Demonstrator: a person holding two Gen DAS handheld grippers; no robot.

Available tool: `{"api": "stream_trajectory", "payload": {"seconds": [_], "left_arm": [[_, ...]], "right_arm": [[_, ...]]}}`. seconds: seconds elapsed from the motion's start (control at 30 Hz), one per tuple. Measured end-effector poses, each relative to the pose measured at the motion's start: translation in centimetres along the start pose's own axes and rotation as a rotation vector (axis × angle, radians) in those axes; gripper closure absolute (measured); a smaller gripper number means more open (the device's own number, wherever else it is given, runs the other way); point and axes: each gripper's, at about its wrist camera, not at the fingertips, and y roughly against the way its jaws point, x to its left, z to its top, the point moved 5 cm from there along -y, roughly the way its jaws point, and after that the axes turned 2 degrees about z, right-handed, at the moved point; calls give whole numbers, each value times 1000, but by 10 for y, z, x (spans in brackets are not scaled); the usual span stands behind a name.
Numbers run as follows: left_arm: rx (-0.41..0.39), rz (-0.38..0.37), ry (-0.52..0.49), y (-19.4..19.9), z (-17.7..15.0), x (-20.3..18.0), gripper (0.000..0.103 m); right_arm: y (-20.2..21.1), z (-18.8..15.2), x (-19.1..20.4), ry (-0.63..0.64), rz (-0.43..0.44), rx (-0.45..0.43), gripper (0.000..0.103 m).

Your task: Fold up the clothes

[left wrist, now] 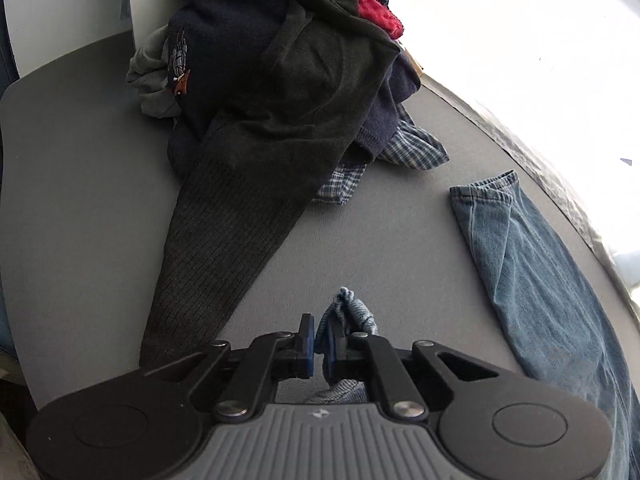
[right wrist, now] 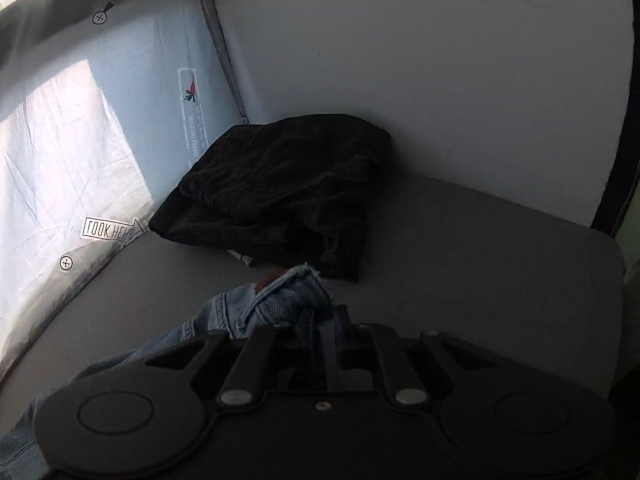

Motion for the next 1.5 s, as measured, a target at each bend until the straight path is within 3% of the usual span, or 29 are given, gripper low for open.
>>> {"api": "stream_trajectory", "payload": {"seconds": [0.07, 0.13, 0.3, 0.37, 0.57, 0.73, 0.93, 1.07, 1.1, 1.13, 1.17, 1.2, 1.27, 1.37, 1.5], "left_arm": [[-7, 23, -50, 0, -11, 0, 93], [6, 22, -61, 0, -19, 3, 88], [53, -21, 8, 2, -39, 17, 72], [65, -32, 12, 4, -50, 19, 69], [120, -78, -3, 9, -86, 21, 57], [136, -133, 5, 12, -101, 20, 51], [157, -188, -46, 6, -104, 4, 50], [145, -169, -38, 0, -104, -2, 56], [134, -168, -31, 0, -103, -2, 67], [123, -165, -25, -1, -102, -2, 74], [110, -158, -20, -1, -99, -2, 88], [95, -156, -7, 0, -97, -1, 91], [64, -181, 18, 5, -89, 1, 93], [4, -200, 30, 20, -70, -1, 94], [-80, -259, 72, 42, -30, -9, 94]], "right_arm": [[2, 0, 4, 21, -18, -11, 87], [10, 3, 12, 60, -5, -49, 68], [22, 9, 38, 13, 184, -62, 63], [16, 1, 52, 10, 255, -22, 61], [0, -52, 72, -19, 335, 169, 61], [-3, -102, 71, -30, 333, 331, 61], [-15, -136, 79, -68, 384, 408, 58], [-29, -149, 87, -121, 443, 474, 58], [-31, -152, 90, -118, 466, 485, 68], [-33, -155, 93, -115, 488, 495, 87], [-29, -152, 97, -84, 501, 482, 95], [-25, -149, 101, -48, 511, 464, 97], [-15, -144, 109, 23, 531, 429, 99], [13, -122, 127, 162, 586, 307, 100], [29, -85, 144, 101, 709, 245, 100]]}}
